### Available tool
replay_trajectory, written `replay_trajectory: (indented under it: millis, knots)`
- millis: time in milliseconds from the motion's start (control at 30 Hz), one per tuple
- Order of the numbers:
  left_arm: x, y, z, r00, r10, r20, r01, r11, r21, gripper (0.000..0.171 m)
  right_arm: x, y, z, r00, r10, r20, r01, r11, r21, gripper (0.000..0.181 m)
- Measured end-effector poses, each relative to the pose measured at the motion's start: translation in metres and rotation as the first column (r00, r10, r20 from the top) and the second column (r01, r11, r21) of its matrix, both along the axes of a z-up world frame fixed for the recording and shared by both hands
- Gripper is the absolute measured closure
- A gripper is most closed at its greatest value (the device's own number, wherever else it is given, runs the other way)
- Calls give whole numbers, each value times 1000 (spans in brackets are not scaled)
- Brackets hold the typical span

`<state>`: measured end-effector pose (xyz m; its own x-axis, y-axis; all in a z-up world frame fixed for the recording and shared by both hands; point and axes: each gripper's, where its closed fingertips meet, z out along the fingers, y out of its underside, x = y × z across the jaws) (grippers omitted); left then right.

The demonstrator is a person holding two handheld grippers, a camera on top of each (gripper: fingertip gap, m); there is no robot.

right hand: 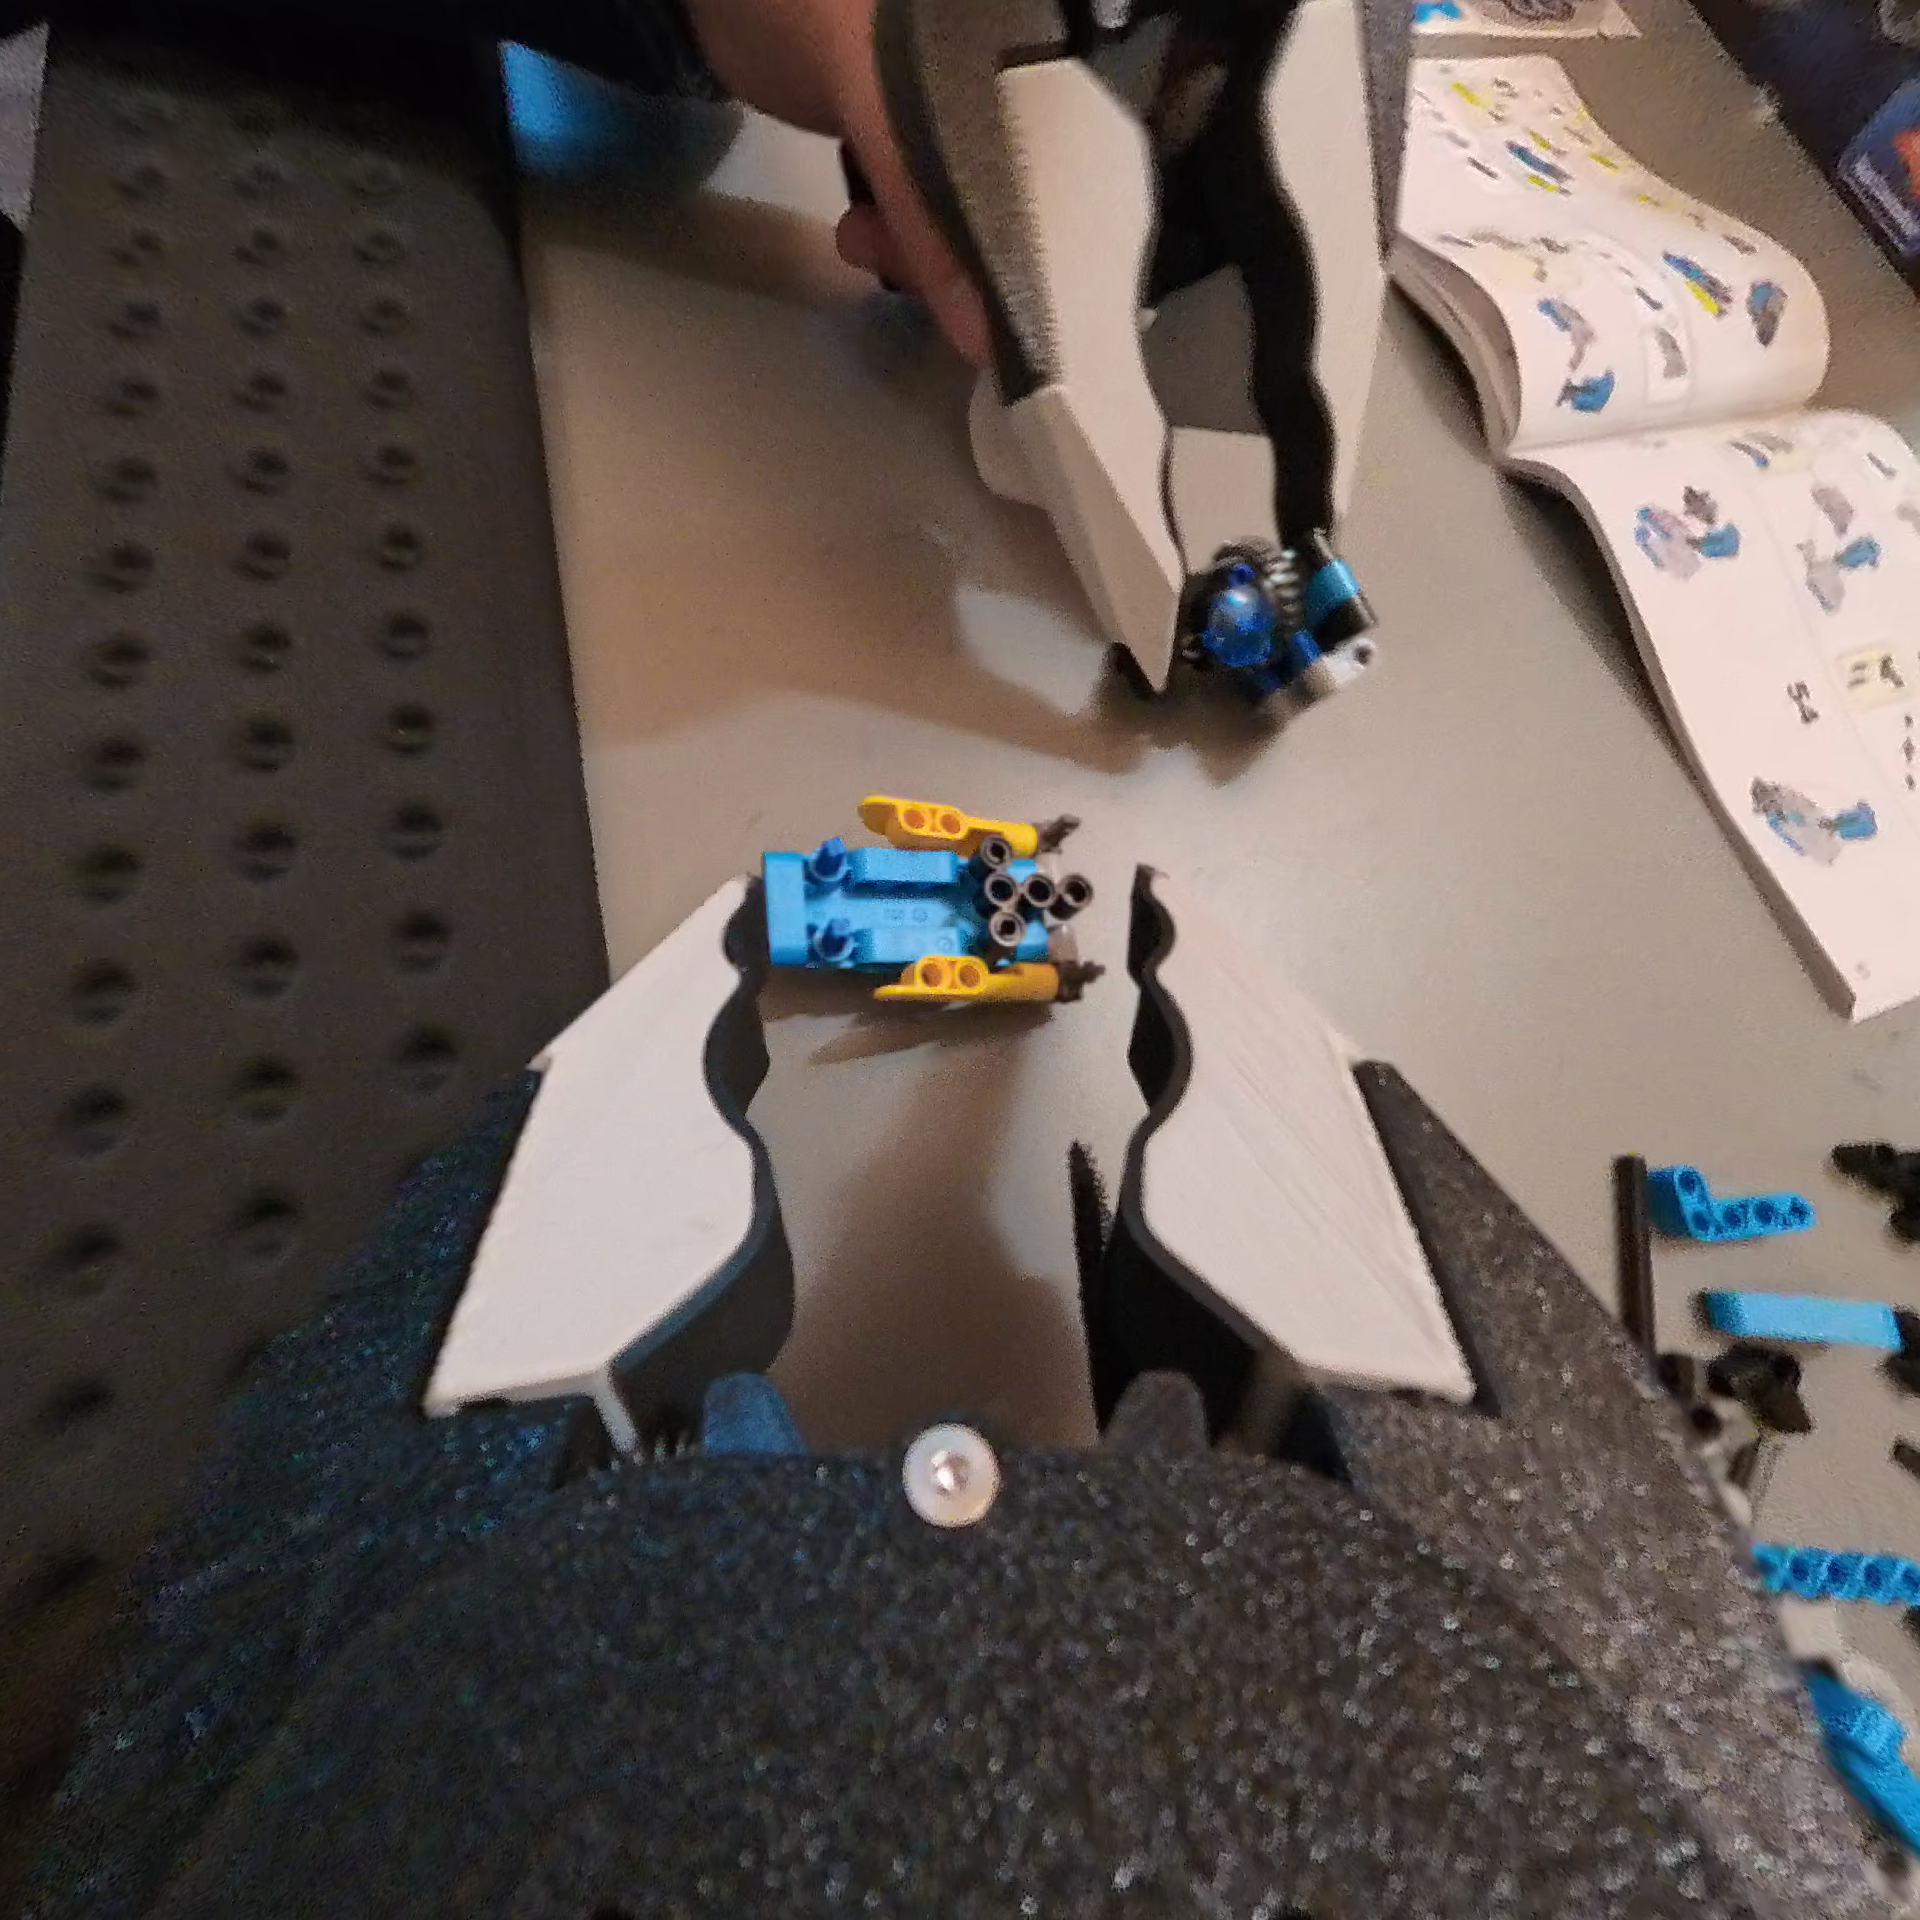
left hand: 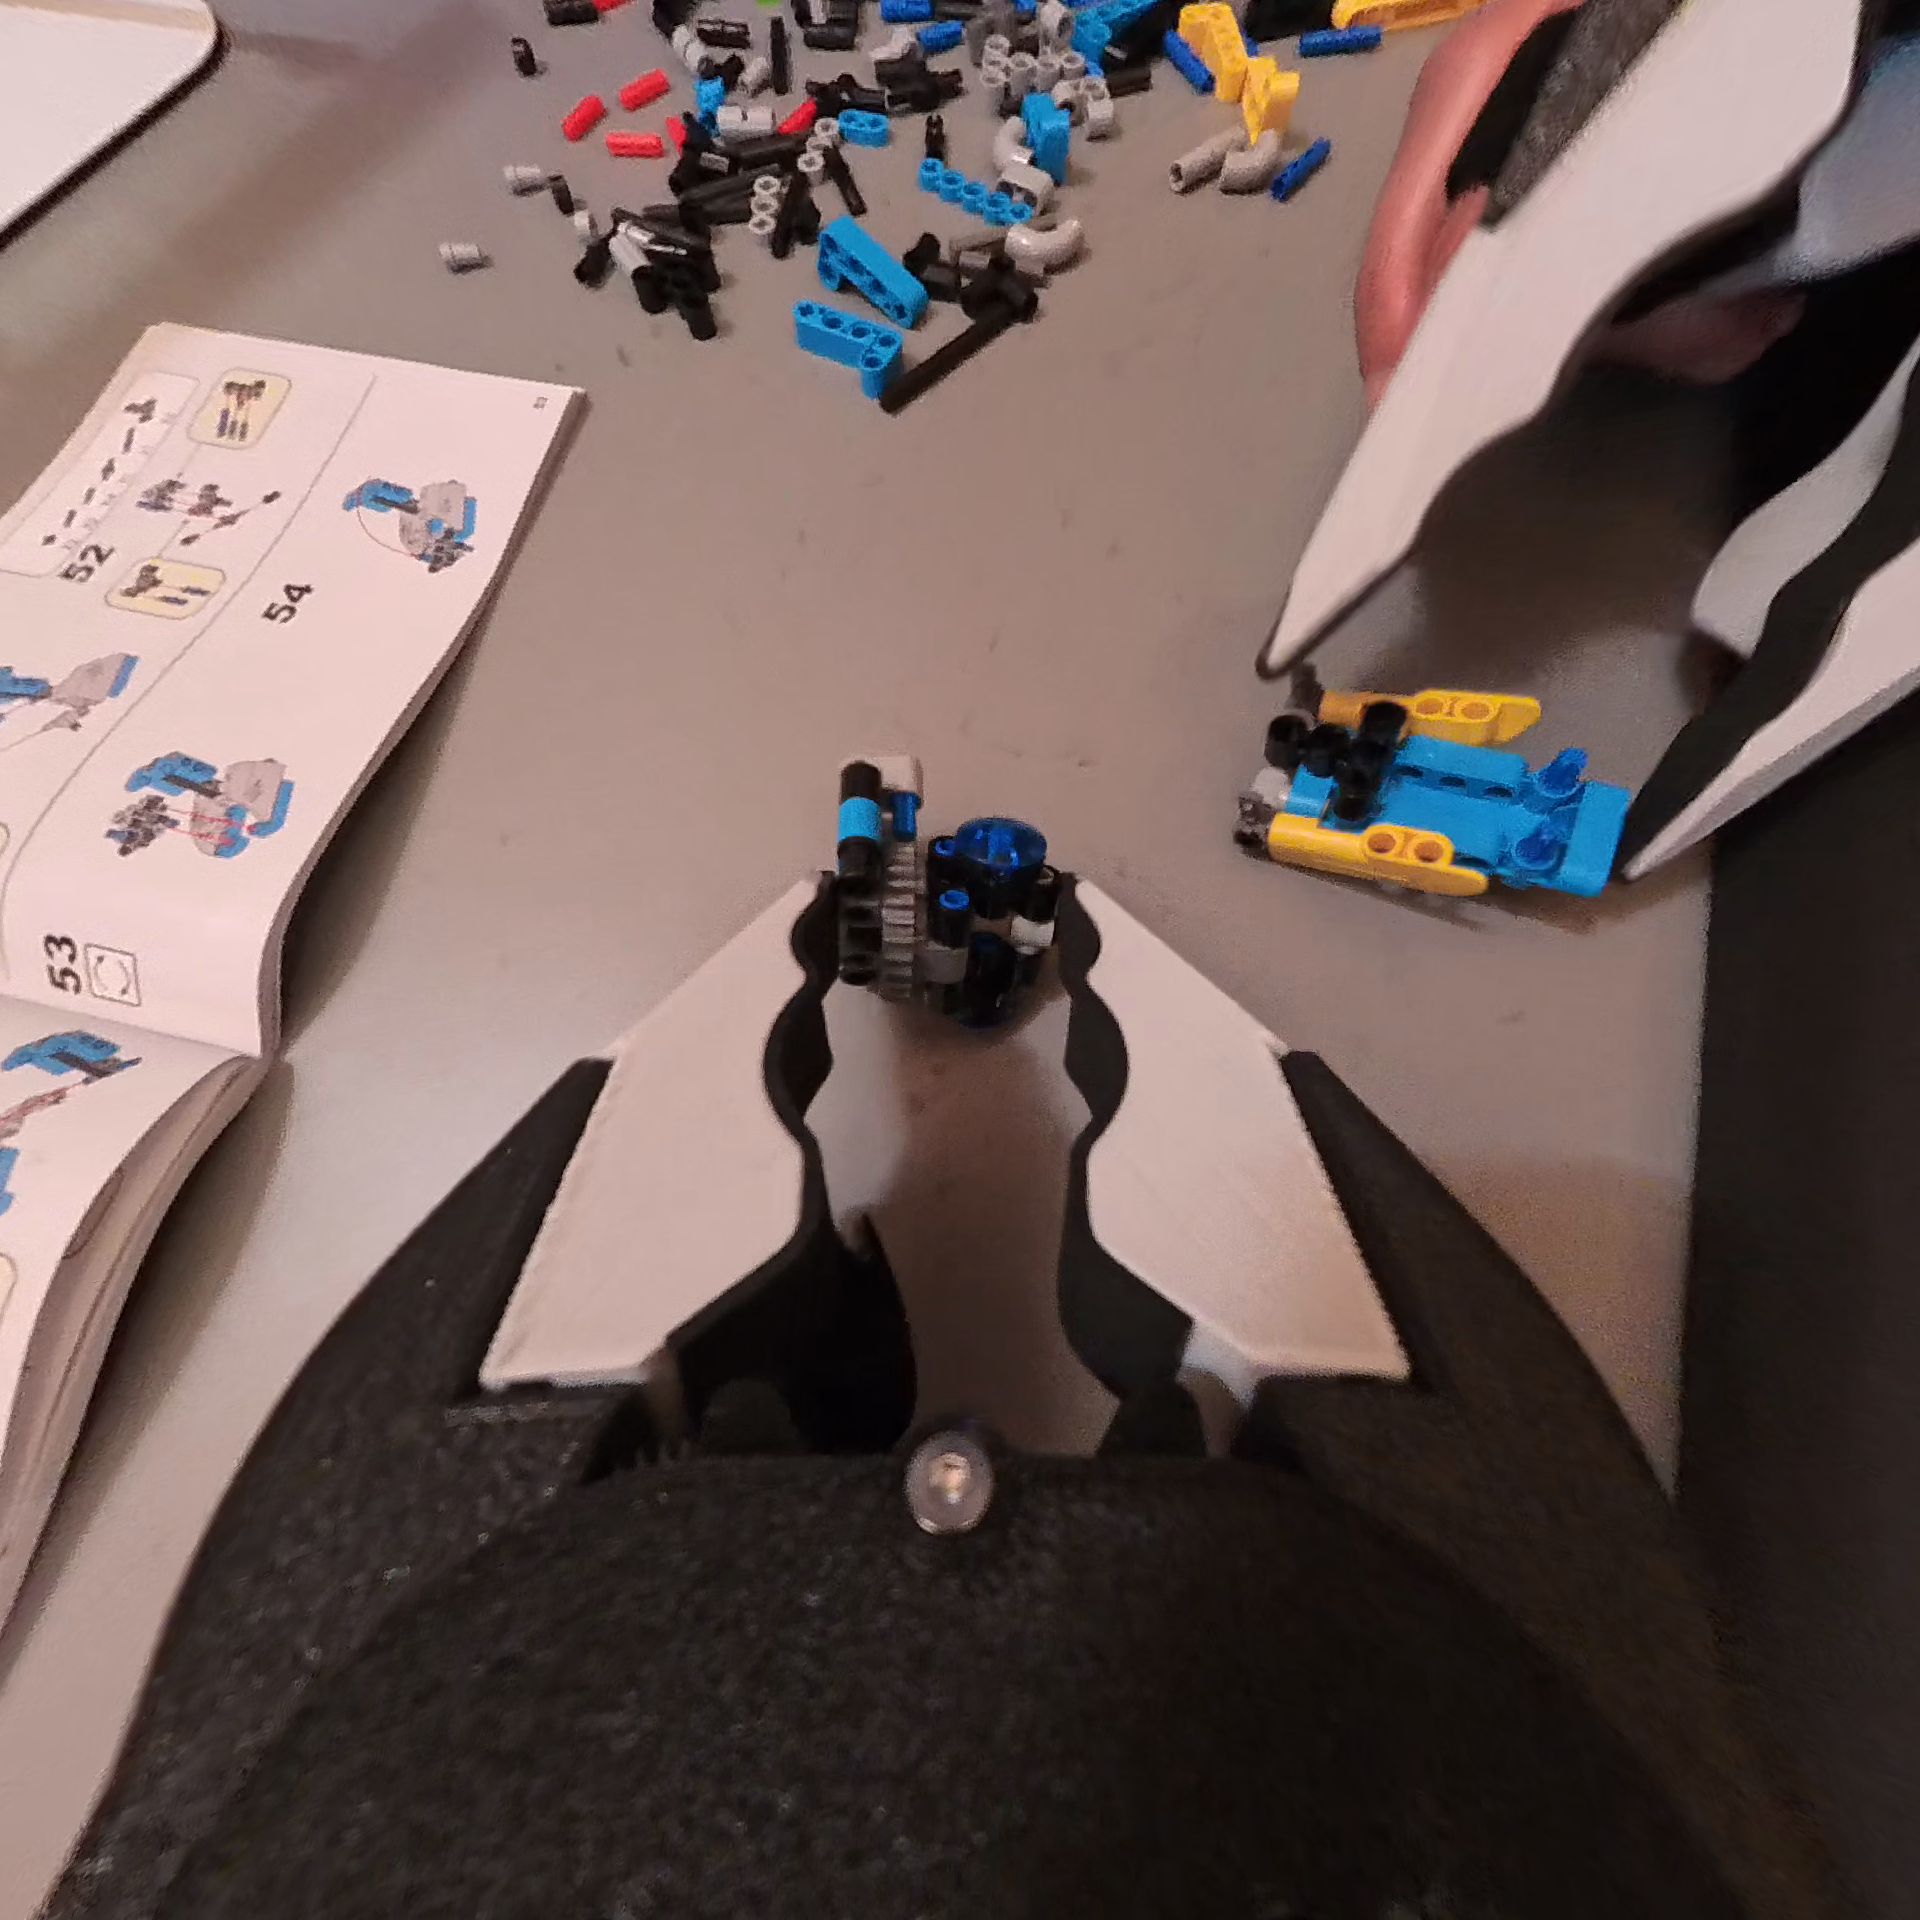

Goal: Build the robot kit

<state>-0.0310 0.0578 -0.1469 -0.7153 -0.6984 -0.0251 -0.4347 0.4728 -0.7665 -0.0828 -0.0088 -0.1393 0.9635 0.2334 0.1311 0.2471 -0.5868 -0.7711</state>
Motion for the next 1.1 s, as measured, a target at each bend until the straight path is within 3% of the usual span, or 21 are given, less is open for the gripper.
replay_trajectory:
  millis: [67,133,267,400,533,700,900,1033,1100]
  knots:
    - [-2,1,6,997,-41,71,37,998,51,130,6,-1,10,998,-56,-39,58,997,48,118]
    - [-4,-1,18,970,-100,221,72,989,130,130,15,3,23,989,-109,-99,121,985,120,128]
    - [-9,-19,51,820,-227,525,84,956,281,130,37,13,46,941,-168,-293,236,948,214,128]
    - [-20,-41,75,661,-312,683,46,924,379,130,26,15,82,848,-14,-530,231,910,345,128]
    - [-32,-59,87,575,-351,739,70,921,383,130,18,11,97,700,104,-706,239,898,369,120]
    - [-37,-69,88,572,-353,741,113,928,354,130,20,8,96,689,111,-716,235,900,366,142]
    - [-35,-65,89,611,-305,730,86,943,322,130,24,6,96,672,110,-733,240,904,355,143]
    - [-36,-56,109,620,-171,765,76,984,158,131,27,-2,111,626,184,-758,247,875,416,143]
    - [-40,-57,117,698,-101,709,147,989,-3,129,27,-7,120,571,241,-785,242,864,442,143]
